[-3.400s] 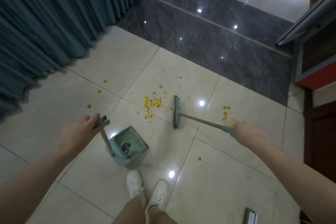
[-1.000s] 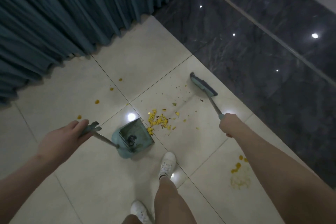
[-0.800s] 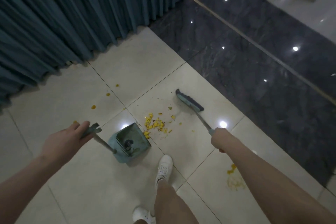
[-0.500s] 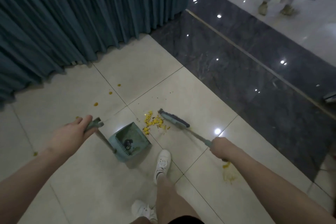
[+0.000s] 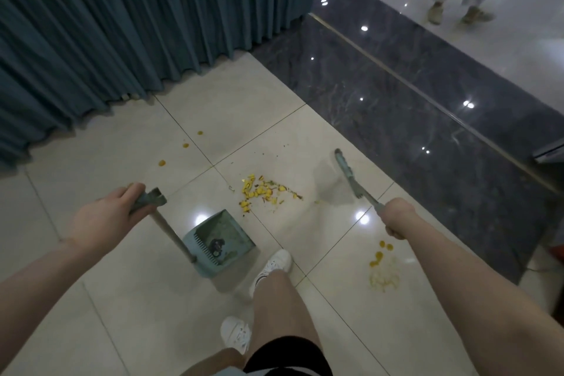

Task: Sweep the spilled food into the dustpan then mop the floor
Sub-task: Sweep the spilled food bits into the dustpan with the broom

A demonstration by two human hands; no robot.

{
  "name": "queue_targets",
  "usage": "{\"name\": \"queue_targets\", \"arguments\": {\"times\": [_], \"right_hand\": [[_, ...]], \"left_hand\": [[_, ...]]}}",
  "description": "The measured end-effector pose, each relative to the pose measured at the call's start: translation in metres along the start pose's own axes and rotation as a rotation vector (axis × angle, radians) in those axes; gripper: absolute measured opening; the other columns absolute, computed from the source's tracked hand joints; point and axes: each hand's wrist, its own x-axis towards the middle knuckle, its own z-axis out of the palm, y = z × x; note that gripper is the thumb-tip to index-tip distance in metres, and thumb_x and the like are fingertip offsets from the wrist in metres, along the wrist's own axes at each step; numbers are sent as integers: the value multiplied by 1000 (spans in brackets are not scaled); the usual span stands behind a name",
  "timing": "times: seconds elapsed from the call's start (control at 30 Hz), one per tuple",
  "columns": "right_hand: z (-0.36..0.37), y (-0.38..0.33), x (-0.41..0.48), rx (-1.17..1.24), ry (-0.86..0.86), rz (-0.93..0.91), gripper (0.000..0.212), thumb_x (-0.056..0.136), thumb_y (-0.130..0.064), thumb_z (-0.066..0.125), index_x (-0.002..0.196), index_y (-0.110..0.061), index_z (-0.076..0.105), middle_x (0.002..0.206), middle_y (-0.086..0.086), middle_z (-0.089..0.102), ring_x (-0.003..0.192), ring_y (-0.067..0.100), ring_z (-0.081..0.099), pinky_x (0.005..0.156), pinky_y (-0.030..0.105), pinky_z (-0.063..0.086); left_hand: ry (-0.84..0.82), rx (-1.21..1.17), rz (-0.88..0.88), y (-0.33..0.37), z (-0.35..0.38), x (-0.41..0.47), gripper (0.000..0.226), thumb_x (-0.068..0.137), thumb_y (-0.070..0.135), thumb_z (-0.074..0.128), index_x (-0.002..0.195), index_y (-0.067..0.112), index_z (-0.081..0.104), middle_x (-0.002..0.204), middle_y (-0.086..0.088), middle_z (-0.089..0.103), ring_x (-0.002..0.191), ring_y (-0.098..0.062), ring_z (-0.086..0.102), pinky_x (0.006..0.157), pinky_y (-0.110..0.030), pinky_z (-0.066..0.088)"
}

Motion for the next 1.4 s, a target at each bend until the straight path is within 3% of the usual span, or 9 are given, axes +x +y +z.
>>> {"name": "queue_targets", "arguments": {"times": [0.17, 0.3, 0.37, 0.47, 0.6, 0.7, 1.07, 1.27, 1.4], "right_hand": [[22, -9, 15, 178, -50, 92, 10, 96, -5, 44, 96, -2, 53, 65, 14, 51, 42, 17, 47, 30, 12, 32], [57, -27, -6, 24, -229, 4, 16, 97, -3, 39, 93, -1, 54, 66, 8, 48, 54, 21, 52, 28, 19, 36], [66, -37, -20, -18, -287, -82, 22, 97, -2, 39, 110, 3, 55, 67, 4, 42, 54, 15, 45, 29, 15, 38], [70, -52, -22, 7, -300, -74, 32, 97, -3, 40, 125, 7, 52, 68, 7, 47, 51, 15, 45, 41, 22, 39], [60, -79, -29, 119, -361, 79, 17, 96, -4, 41, 107, 0, 54, 64, 8, 47, 41, 15, 41, 38, 16, 30], [51, -98, -48, 139, -438, 39, 10, 97, -5, 45, 89, -3, 50, 63, 6, 43, 37, 12, 38, 36, 15, 27], [33, -114, -38, 351, -527, -26, 8, 97, -15, 53, 99, -7, 52, 57, 4, 39, 28, 7, 30, 29, 12, 20], [3, -82, -24, 212, -392, 22, 12, 97, -16, 49, 102, -5, 52, 60, 7, 47, 34, 8, 33, 32, 13, 23], [25, -83, -45, 99, -367, 19, 12, 97, -14, 49, 87, -7, 48, 58, 6, 42, 27, 11, 34, 34, 12, 24]], "left_hand": [[-13, 5, -42, -12, 9, -4, 35, 86, 52, 55, 104, 22, 50, 94, -6, 65, 75, -35, 67, 54, -33, 42], [-42, -4, -89, -15, 19, 1, 38, 87, 53, 53, 106, 21, 51, 97, -9, 65, 76, -39, 67, 56, -35, 45], [-53, -12, -63, -18, 27, 2, 40, 85, 58, 47, 105, 23, 49, 96, -8, 65, 73, -38, 67, 55, -37, 49], [-66, 35, -31, -22, 36, 3, 41, 84, 62, 41, 104, 26, 47, 95, -5, 64, 71, -34, 68, 53, -36, 51], [-63, 4, -21, -20, 42, 1, 33, 87, 54, 50, 102, 25, 48, 88, -4, 62, 64, -33, 66, 49, -36, 49], [-40, 11, 17, -22, 44, 0, 31, 86, 49, 56, 101, 24, 48, 81, -4, 62, 57, -31, 63, 43, -30, 43], [-18, 36, -15, -32, 35, -19, 31, 86, 47, 60, 103, 22, 51, 81, -4, 61, 57, -34, 64, 42, -33, 44], [-7, 54, -48, -34, 29, -31, 33, 88, 50, 56, 107, 23, 53, 86, -2, 62, 61, -31, 65, 43, -29, 38], [-5, 51, -55, -35, 34, -38, 32, 87, 50, 59, 104, 24, 51, 82, -2, 62, 56, -29, 64, 42, -24, 32]]}}
